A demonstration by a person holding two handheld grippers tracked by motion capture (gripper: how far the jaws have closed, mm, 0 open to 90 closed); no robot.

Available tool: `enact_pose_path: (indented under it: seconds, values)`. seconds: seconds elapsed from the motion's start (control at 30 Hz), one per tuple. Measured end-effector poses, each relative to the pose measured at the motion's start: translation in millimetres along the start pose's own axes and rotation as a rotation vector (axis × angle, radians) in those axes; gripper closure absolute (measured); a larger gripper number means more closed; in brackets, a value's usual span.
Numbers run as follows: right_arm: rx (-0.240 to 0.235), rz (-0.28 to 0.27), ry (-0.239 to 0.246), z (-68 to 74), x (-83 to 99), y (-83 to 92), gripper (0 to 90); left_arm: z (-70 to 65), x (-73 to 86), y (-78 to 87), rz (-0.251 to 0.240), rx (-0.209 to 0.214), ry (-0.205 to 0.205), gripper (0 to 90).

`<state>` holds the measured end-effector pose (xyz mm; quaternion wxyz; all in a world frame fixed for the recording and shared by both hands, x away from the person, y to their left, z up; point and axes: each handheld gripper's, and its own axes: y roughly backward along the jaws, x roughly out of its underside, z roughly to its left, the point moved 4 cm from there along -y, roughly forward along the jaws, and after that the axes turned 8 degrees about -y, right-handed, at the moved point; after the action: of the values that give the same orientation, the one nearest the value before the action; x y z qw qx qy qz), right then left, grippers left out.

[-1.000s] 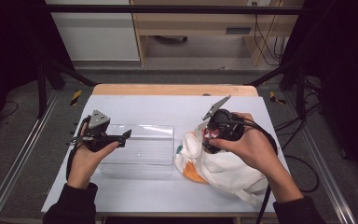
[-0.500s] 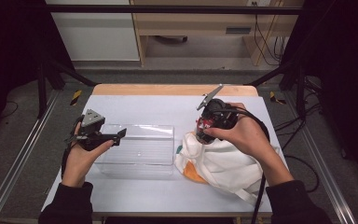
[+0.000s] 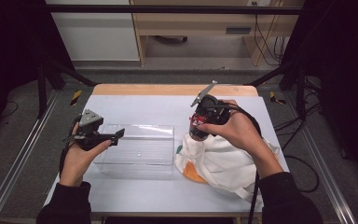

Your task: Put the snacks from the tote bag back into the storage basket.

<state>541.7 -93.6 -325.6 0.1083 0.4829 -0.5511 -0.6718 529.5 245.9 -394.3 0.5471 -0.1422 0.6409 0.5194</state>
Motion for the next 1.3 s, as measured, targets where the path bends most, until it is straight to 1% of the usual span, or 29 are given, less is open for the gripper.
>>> enact_pose_path:
  seconds: [0.13, 0.27, 0.57, 0.7, 0.77, 0.83, 0.97, 1.03, 1.07, 1.3]
  values:
    - [0.001, 0.003, 0.002, -0.4, -2.6, -2.9, 24.3, -0.5, -0.5, 0.5, -0.001, 0.009, 0.001, 7.0]
    - [-0.009, 0.003, 0.014, -0.1, -5.3, -6.9, 24.3, -1.4, -1.3, 0.5, -0.005, 0.015, -0.001, 7.0]
    - [-0.018, 0.004, 0.029, 3.2, -14.8, -16.7, 24.4, 0.9, -0.5, 2.8, -0.006, 0.02, 0.003, 7.1]
    - [-0.021, 0.004, 0.041, 6.8, -19.9, -20.9, 24.3, 2.3, -0.8, 4.1, -0.008, 0.022, 0.003, 7.0]
    - [-0.023, 0.001, 0.055, 8.0, -22.6, -22.2, 24.3, 2.4, -0.9, 4.7, -0.008, 0.025, 0.001, 7.1]
    - [-0.025, -0.001, 0.054, 10.4, -24.8, -22.9, 24.3, 2.6, -1.2, 5.2, -0.012, 0.024, 0.004, 7.1]
    - [-0.033, -0.004, 0.077, 15.1, -28.5, -24.9, 24.4, 3.7, -2.5, 7.0, -0.021, 0.022, 0.01, 7.1]
    - [-0.037, 0.002, 0.089, 18.3, -30.2, -27.3, 24.4, 4.3, -2.3, 7.8, -0.019, 0.024, 0.007, 7.1]
    - [-0.038, 0.007, 0.087, 20.0, -30.9, -28.1, 24.4, 4.3, -2.3, 7.9, -0.02, 0.024, 0.009, 7.2]
    - [-0.052, 0.012, 0.114, 29.3, -37.2, -35.5, 24.4, 4.4, -3.2, 9.1, -0.025, 0.027, 0.008, 7.2]
